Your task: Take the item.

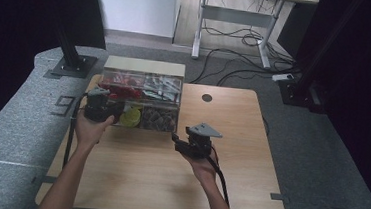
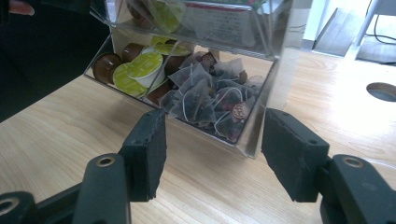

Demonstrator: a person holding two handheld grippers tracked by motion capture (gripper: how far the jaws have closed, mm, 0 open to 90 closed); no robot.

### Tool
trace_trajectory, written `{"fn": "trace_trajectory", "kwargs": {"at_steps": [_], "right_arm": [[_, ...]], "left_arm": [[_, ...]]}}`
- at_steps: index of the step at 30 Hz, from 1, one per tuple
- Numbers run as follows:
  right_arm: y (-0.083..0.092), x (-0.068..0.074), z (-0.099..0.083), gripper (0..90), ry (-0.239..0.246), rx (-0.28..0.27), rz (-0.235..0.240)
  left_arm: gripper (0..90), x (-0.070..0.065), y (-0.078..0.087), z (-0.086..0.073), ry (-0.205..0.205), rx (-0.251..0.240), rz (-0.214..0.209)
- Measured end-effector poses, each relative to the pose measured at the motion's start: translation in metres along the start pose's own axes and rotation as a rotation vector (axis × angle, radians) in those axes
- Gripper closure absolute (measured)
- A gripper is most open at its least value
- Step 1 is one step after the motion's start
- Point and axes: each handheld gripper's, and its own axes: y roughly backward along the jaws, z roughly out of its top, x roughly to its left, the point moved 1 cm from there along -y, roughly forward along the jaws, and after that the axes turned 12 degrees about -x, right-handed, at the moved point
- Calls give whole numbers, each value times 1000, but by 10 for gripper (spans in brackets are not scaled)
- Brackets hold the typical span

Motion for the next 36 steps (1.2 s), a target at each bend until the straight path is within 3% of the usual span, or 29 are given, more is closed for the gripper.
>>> {"fn": "trace_trajectory", "kwargs": {"at_steps": [21, 36], "right_arm": [[-31, 15, -1, 432, 0, 13, 29], [-50, 19, -2, 455, 12, 31, 20]], "left_arm": [[895, 0, -1, 1, 2, 7, -5], [898, -3, -2, 2, -2, 10, -8]]}}
